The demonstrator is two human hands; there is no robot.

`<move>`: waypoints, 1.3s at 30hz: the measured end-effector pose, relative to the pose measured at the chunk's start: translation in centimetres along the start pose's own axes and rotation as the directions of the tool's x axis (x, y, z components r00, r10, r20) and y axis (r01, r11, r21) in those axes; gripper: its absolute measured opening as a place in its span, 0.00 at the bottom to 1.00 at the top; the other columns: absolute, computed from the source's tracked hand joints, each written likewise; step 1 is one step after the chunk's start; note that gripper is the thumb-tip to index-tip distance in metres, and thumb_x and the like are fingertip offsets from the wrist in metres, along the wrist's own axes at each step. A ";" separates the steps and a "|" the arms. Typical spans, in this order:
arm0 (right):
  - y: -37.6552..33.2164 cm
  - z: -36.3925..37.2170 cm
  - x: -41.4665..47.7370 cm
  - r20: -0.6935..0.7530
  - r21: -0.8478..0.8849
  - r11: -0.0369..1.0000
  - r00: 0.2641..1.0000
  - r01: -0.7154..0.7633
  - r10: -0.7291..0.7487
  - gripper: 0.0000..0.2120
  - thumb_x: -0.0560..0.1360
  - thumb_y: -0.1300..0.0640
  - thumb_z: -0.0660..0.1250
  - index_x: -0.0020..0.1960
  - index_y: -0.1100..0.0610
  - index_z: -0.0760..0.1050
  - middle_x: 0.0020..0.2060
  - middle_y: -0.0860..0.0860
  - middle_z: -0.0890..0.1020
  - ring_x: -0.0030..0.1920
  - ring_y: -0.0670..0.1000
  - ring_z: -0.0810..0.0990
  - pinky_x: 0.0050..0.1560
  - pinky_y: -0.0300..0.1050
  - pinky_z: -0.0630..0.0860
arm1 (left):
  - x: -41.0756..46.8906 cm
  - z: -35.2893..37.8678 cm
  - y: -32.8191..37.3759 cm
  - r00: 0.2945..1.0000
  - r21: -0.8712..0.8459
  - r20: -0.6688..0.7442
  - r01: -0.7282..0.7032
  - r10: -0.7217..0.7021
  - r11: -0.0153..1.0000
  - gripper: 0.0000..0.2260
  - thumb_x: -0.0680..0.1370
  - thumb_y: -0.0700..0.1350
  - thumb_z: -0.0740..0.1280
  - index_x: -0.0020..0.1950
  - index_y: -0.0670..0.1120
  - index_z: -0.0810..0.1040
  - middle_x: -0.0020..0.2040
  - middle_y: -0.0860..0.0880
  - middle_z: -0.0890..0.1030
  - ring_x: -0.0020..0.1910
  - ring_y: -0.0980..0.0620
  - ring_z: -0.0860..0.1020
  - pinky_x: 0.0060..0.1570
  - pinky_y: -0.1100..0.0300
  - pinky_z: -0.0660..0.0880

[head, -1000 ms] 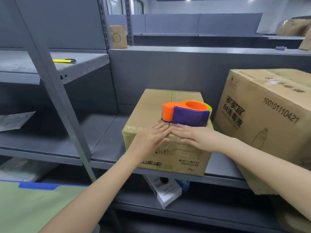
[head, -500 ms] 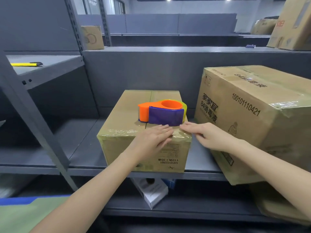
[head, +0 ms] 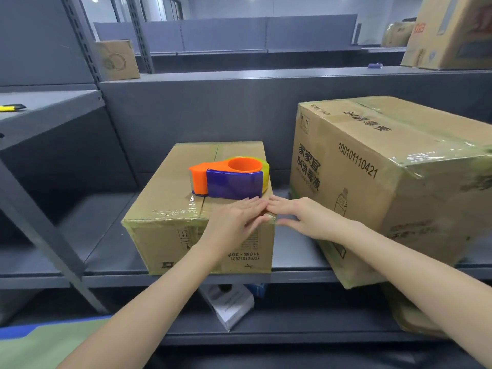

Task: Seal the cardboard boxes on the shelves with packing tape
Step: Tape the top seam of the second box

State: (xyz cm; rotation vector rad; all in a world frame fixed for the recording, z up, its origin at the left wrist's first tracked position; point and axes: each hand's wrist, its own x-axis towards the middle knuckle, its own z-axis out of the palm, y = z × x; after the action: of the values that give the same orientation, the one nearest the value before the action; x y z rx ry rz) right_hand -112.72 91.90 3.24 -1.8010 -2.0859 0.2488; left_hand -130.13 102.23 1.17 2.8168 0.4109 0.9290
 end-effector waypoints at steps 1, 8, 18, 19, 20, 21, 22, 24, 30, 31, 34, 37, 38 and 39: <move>0.1 0.1 0.0 -0.011 0.001 1.000 1.000 0.006 -0.005 0.22 0.77 0.60 0.65 0.71 0.56 0.67 0.70 0.47 0.68 0.72 0.41 0.58 0.71 0.41 0.60 | 0.0 0.2 0.1 1.000 0.003 -0.002 0.000 0.000 1.000 0.18 0.77 0.48 0.67 0.65 0.44 0.75 0.63 0.46 0.77 0.63 0.49 0.75 0.63 0.53 0.71; 0.2 1.4 -0.1 -0.151 -0.002 1.000 0.988 0.015 -0.015 0.23 0.75 0.57 0.68 0.69 0.54 0.69 0.69 0.47 0.68 0.70 0.40 0.61 0.70 0.44 0.64 | 0.1 0.1 0.5 0.999 -0.020 -0.018 0.049 -0.049 0.999 0.20 0.76 0.50 0.67 0.67 0.45 0.74 0.62 0.48 0.78 0.61 0.52 0.76 0.58 0.55 0.75; 0.9 2.3 0.0 -0.244 0.077 0.996 0.969 0.045 -0.025 0.23 0.73 0.59 0.71 0.67 0.54 0.72 0.67 0.46 0.70 0.69 0.41 0.64 0.70 0.40 0.64 | 0.2 0.6 0.8 0.998 0.025 -0.048 0.051 -0.050 0.998 0.23 0.71 0.49 0.72 0.65 0.45 0.76 0.58 0.47 0.81 0.56 0.49 0.79 0.54 0.56 0.76; 1.1 2.2 -0.1 -0.226 0.091 0.995 0.974 0.042 -0.021 0.24 0.72 0.60 0.71 0.67 0.54 0.71 0.67 0.44 0.69 0.69 0.40 0.62 0.70 0.40 0.63 | 0.2 0.6 0.8 0.997 0.021 -0.060 0.055 -0.054 0.998 0.23 0.71 0.49 0.72 0.65 0.45 0.76 0.57 0.47 0.81 0.56 0.49 0.80 0.52 0.56 0.76; 1.3 2.2 -0.1 -0.204 0.094 0.995 0.979 0.042 -0.022 0.26 0.72 0.60 0.71 0.68 0.54 0.70 0.67 0.43 0.67 0.69 0.39 0.61 0.70 0.40 0.62 | 0.2 0.6 0.9 0.996 0.010 -0.068 0.060 -0.059 0.998 0.24 0.71 0.50 0.72 0.65 0.46 0.76 0.57 0.47 0.81 0.56 0.49 0.80 0.51 0.55 0.77; 1.6 2.1 -0.1 -0.183 0.083 0.996 0.983 0.046 -0.030 0.27 0.72 0.60 0.71 0.69 0.54 0.69 0.67 0.41 0.65 0.70 0.39 0.60 0.71 0.39 0.61 | 0.2 0.5 0.9 0.995 -0.008 -0.069 0.068 -0.068 0.998 0.24 0.71 0.52 0.72 0.65 0.46 0.76 0.57 0.47 0.81 0.56 0.49 0.79 0.51 0.54 0.78; 1.8 2.1 -0.1 -0.167 0.064 0.996 0.985 0.054 -0.043 0.29 0.71 0.60 0.72 0.69 0.53 0.67 0.67 0.40 0.64 0.70 0.39 0.59 0.71 0.38 0.60 | 0.2 0.4 1.0 0.995 -0.027 -0.070 0.075 -0.077 0.997 0.24 0.71 0.52 0.72 0.65 0.46 0.76 0.57 0.47 0.81 0.57 0.49 0.79 0.52 0.54 0.78; 2.2 2.1 0.0 -0.146 0.036 0.997 0.988 0.063 -0.058 0.33 0.70 0.59 0.73 0.71 0.49 0.63 0.68 0.39 0.62 0.71 0.37 0.56 0.69 0.34 0.58 | 0.2 0.2 1.1 0.993 -0.049 -0.077 0.081 -0.085 0.996 0.24 0.70 0.51 0.72 0.63 0.45 0.77 0.57 0.46 0.81 0.56 0.47 0.80 0.52 0.53 0.77; 2.4 3.5 -0.2 -0.248 -0.052 0.994 0.963 0.095 -0.105 0.36 0.69 0.58 0.74 0.72 0.52 0.61 0.70 0.42 0.61 0.72 0.43 0.57 0.66 0.43 0.64 | 0.4 0.2 1.2 0.989 -0.079 -0.079 0.116 -0.122 0.990 0.24 0.69 0.52 0.73 0.62 0.45 0.78 0.56 0.47 0.82 0.54 0.47 0.80 0.50 0.51 0.78; 2.5 3.7 -0.2 -0.276 -0.056 0.994 0.955 0.094 -0.105 0.36 0.69 0.58 0.74 0.72 0.53 0.62 0.70 0.43 0.61 0.72 0.44 0.57 0.65 0.44 0.65 | 0.5 0.2 1.1 0.989 -0.077 -0.074 0.119 -0.124 0.990 0.25 0.68 0.53 0.73 0.63 0.46 0.77 0.56 0.48 0.82 0.54 0.48 0.80 0.50 0.52 0.78; 2.5 4.0 -0.1 -0.301 -0.033 0.997 0.950 0.071 -0.077 0.36 0.68 0.57 0.74 0.72 0.51 0.61 0.69 0.41 0.61 0.72 0.44 0.56 0.64 0.45 0.64 | 0.6 0.7 1.3 0.990 -0.039 -0.081 0.114 -0.117 0.993 0.26 0.68 0.54 0.74 0.63 0.47 0.77 0.56 0.50 0.82 0.53 0.51 0.80 0.48 0.58 0.77; 2.4 3.7 0.1 -0.263 0.029 0.998 0.964 0.050 -0.041 0.37 0.68 0.55 0.74 0.71 0.47 0.59 0.69 0.40 0.60 0.72 0.42 0.56 0.67 0.45 0.62 | 0.7 0.9 1.6 0.987 0.008 -0.131 0.095 -0.093 0.995 0.23 0.66 0.53 0.75 0.59 0.47 0.79 0.50 0.50 0.84 0.46 0.51 0.82 0.40 0.64 0.74; 2.4 3.5 0.2 -0.254 0.045 0.998 0.967 0.048 -0.035 0.36 0.68 0.55 0.74 0.71 0.48 0.60 0.69 0.41 0.61 0.71 0.42 0.57 0.68 0.45 0.62 | 0.7 0.9 1.6 0.987 0.010 -0.138 0.086 -0.084 0.996 0.23 0.66 0.54 0.75 0.58 0.47 0.80 0.49 0.50 0.84 0.45 0.52 0.82 0.40 0.63 0.75; 2.4 3.3 0.2 -0.245 0.056 0.997 0.969 0.049 -0.034 0.35 0.69 0.56 0.74 0.71 0.49 0.63 0.69 0.42 0.62 0.71 0.42 0.58 0.69 0.45 0.63 | 0.6 0.8 1.5 0.988 0.001 -0.135 0.081 -0.080 0.997 0.23 0.67 0.54 0.75 0.58 0.47 0.79 0.50 0.50 0.84 0.46 0.51 0.82 0.40 0.61 0.78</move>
State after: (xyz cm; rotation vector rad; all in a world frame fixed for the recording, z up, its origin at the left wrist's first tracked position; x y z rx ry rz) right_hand -111.84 92.89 -0.59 -1.6580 -1.9204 0.0747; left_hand -128.85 100.92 1.24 2.7298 0.5408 1.1059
